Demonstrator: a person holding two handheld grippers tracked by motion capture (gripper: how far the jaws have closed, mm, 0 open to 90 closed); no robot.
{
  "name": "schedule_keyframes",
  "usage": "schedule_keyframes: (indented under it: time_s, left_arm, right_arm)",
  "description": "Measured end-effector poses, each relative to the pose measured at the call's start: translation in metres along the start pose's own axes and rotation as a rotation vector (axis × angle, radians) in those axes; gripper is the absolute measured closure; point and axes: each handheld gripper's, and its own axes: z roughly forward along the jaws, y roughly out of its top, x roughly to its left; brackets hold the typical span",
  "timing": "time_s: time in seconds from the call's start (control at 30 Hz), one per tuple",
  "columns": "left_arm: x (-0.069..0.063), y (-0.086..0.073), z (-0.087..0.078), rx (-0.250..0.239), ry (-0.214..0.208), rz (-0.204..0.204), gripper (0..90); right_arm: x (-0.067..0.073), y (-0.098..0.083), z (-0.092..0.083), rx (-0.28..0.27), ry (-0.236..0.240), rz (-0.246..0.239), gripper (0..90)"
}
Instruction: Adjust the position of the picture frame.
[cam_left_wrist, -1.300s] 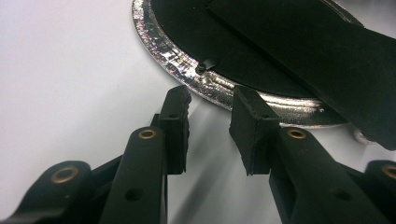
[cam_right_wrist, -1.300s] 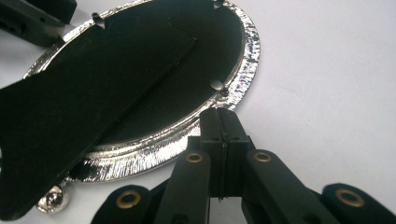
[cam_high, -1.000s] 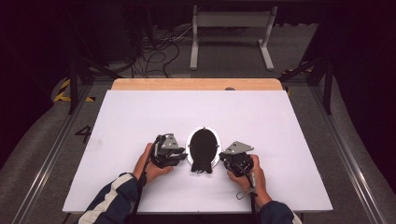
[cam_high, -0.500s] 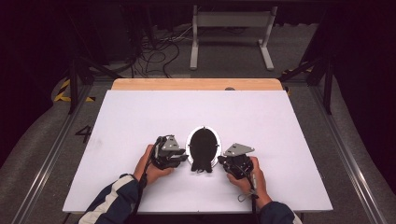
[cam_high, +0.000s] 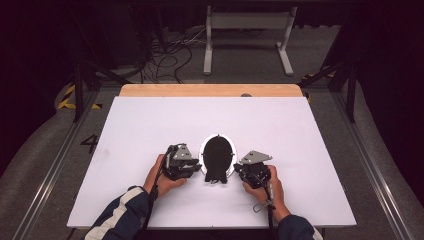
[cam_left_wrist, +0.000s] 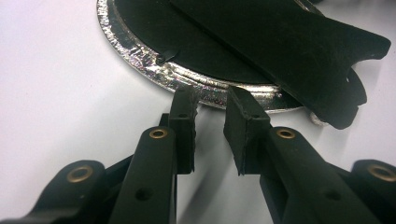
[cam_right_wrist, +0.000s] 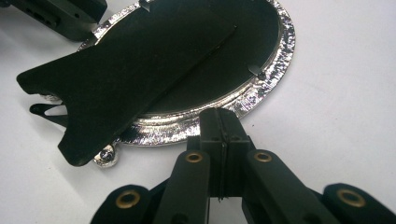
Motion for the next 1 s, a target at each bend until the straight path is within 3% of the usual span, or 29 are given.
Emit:
schedule_keyframes:
  time_s: [0.33,0.5,0.63,0.83,1.0]
  left_arm:
    - [-0.006,-0.002,-0.006,0.023,-0.019,0.041,67.8]
    - [-0.011,-0.005,-0.015,0.016,-0.048,0.051,68.3]
    - [-0.017,-0.007,-0.020,0.008,-0.081,0.086,68.4]
    - [-0.025,-0.004,-0.016,0.011,-0.112,0.115,69.1]
    - [-0.029,-0.004,-0.012,0.021,-0.112,0.125,70.4]
  right_arm:
    - [0.002,-0.003,-0.007,0.023,0.082,-0.031,82.7]
    - [0.007,-0.001,-0.011,0.054,0.120,-0.056,79.8]
    - [0.010,0.000,-0.015,0.093,0.160,-0.088,76.9]
    - [0.015,0.002,-0.018,0.134,0.219,-0.123,73.6]
    - [0.022,0.003,-0.019,0.147,0.240,-0.149,73.6]
